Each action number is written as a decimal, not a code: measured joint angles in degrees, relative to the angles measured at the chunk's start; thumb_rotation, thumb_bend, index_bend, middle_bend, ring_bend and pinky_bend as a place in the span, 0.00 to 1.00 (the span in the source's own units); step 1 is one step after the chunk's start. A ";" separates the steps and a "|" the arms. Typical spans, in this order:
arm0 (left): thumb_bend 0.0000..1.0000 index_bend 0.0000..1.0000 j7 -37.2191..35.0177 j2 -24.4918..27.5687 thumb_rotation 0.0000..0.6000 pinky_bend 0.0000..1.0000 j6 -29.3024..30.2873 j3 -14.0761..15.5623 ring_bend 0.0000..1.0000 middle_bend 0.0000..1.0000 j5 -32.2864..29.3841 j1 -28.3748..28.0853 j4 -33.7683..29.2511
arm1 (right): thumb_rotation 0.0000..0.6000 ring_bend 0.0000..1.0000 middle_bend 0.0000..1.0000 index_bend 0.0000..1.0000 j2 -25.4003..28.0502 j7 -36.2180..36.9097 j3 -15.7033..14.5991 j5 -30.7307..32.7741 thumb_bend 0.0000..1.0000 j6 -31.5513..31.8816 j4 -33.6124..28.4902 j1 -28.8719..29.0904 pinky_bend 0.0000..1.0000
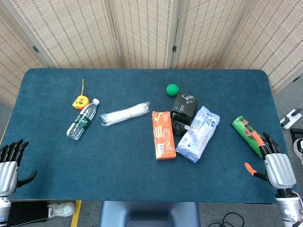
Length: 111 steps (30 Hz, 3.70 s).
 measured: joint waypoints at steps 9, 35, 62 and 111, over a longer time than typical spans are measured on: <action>0.26 0.13 -0.22 -0.37 1.00 0.07 0.16 0.32 0.07 0.10 0.90 -0.01 0.31 | 1.00 0.04 0.17 0.10 0.78 -0.62 -0.07 -0.04 0.18 1.89 -1.56 -2.08 0.15; 0.26 0.13 -1.72 1.24 1.00 0.07 0.49 0.87 0.07 0.10 0.47 1.11 -0.10 | 1.00 0.09 0.28 0.39 -9.36 -2.58 12.19 13.42 0.18 -24.54 4.70 18.94 0.16; 0.26 0.13 -1.79 1.27 1.00 0.07 -0.56 0.53 0.07 0.10 -1.11 1.15 0.48 | 1.00 0.11 0.32 0.49 -22.72 1.48 13.68 17.23 0.26 -33.48 19.12 30.21 0.16; 0.26 0.13 -2.29 1.22 1.00 0.07 -1.04 0.32 0.07 0.10 -1.03 0.91 0.63 | 1.00 0.30 0.50 0.70 -3.75 -1.42 16.72 18.37 0.44 -32.69 2.34 30.61 0.22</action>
